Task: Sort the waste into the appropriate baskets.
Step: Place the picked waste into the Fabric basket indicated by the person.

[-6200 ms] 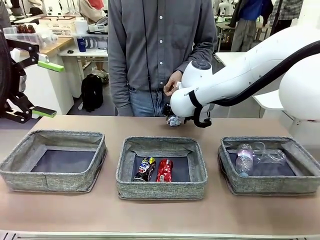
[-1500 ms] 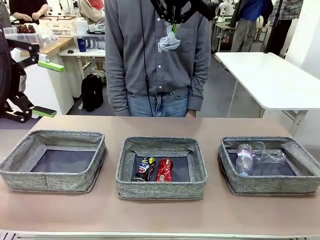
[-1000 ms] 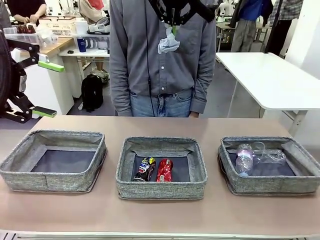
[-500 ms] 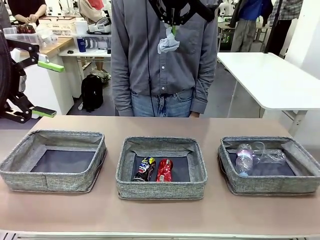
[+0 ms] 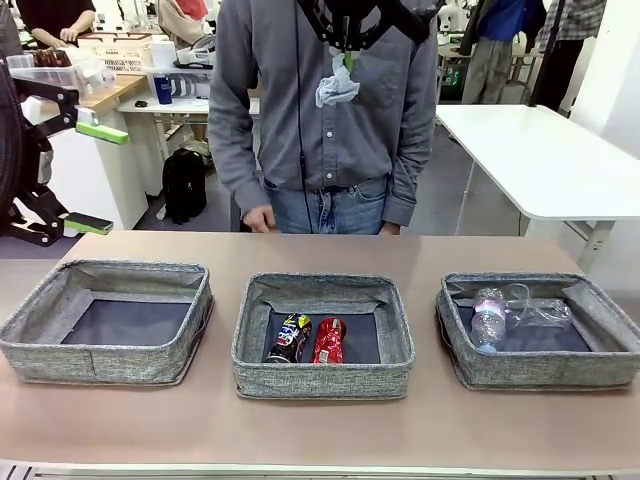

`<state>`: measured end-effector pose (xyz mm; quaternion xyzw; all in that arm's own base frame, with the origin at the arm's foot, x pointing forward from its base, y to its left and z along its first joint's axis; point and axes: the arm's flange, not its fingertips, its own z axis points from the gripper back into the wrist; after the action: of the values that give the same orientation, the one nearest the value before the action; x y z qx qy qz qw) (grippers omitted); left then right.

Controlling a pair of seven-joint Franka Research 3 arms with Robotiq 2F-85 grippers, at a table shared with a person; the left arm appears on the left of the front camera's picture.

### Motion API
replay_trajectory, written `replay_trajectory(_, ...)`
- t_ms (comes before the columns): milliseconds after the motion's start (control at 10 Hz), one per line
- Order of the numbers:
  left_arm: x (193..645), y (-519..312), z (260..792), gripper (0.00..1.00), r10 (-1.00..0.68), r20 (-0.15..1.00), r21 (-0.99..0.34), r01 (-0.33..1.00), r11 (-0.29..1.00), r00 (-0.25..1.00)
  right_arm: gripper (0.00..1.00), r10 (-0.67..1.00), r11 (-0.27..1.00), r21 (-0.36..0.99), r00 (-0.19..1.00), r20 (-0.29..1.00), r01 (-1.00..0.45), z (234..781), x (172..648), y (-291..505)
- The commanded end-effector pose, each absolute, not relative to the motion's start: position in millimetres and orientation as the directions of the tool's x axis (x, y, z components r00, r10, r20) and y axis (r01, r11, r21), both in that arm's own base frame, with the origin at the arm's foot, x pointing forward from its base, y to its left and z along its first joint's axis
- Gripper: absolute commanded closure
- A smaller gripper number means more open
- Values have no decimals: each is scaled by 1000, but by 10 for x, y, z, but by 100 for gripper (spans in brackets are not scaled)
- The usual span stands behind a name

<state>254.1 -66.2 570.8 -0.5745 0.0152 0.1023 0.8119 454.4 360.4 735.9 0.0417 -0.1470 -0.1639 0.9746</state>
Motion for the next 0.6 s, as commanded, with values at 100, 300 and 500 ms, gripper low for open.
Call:
replay_trajectory(100,2522,-683,5677,0,139,-125,-938,-163,307,982,98,-329,944,135,903,278,302,7364,4502,3603)
replay_trajectory(300,2522,-683,5677,0,139,-125,-938,-163,307,982,98,-329,944,135,903,278,302,7364,4502,3603)
replay_trajectory(500,2522,-683,5677,0,139,-125,-938,-163,307,982,98,-329,944,135,903,278,302,7364,4502,3603)
